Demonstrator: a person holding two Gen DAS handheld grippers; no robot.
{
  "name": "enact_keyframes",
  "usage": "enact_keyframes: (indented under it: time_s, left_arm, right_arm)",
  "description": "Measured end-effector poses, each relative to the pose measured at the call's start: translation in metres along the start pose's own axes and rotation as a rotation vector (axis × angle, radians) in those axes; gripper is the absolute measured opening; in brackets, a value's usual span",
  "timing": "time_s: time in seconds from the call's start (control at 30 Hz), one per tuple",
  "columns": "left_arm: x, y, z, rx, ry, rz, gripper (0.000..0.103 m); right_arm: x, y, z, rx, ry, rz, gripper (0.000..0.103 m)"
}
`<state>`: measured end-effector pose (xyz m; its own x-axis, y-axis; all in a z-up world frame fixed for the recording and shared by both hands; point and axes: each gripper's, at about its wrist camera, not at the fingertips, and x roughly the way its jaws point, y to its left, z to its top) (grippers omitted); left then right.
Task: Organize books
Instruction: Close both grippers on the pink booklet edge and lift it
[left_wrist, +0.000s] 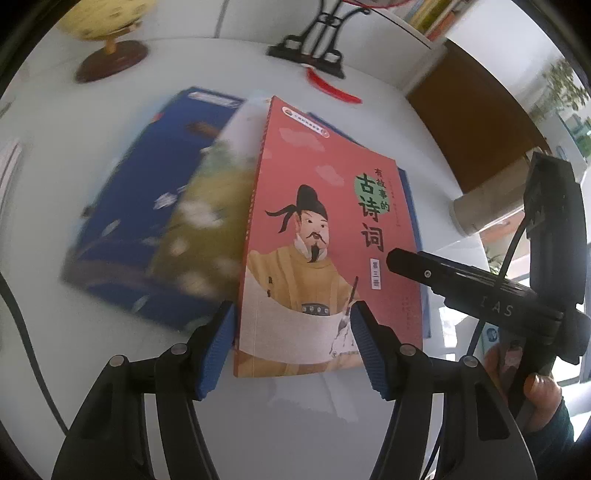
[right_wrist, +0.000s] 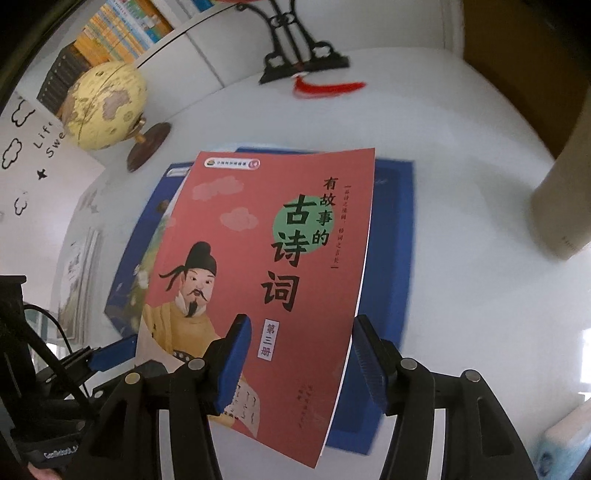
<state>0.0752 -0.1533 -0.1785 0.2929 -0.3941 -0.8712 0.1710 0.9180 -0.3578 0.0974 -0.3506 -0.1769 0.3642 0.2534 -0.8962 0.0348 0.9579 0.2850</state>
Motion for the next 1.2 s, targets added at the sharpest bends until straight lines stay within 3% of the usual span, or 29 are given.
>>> enact_keyframes:
  time_s: [0.17, 0.37, 0.73, 1.0, 1.13, 1.2]
  left_arm:
    - [-0.018, 0.033, -0.016, -0.067, -0.009, 0.037, 0.060]
    - [-0.023, 0.058, -0.024, -0.162, -0.009, -0.004, 0.060]
    - [-0.011, 0.054, -0.024, -0.172, 0.006, -0.008, 0.060]
    - [0.000, 0.056, -0.025, -0.188, 0.016, -0.023, 0.059]
    - [-0.008, 0.053, -0.028, -0.176, 0.004, -0.029, 0.041]
    - [-0.020, 0.051, -0.030, -0.161, -0.012, -0.075, 0.032]
  right_arm:
    - [0.010, 0.021, -0.012, -0.024, 0.036, 0.077, 0.056]
    - [0.012, 0.026, -0.028, -0.014, 0.059, 0.222, 0.056]
    - [-0.001, 0.001, -0.082, 0.071, 0.113, 0.300, 0.056]
    - [0.009, 0.013, -0.084, 0.060, 0.102, 0.348, 0.055]
    - [0.012, 0.012, -0.082, 0.094, 0.095, 0.386, 0.055]
    - [0.010, 0.008, -0.080, 0.100, 0.078, 0.376, 0.054]
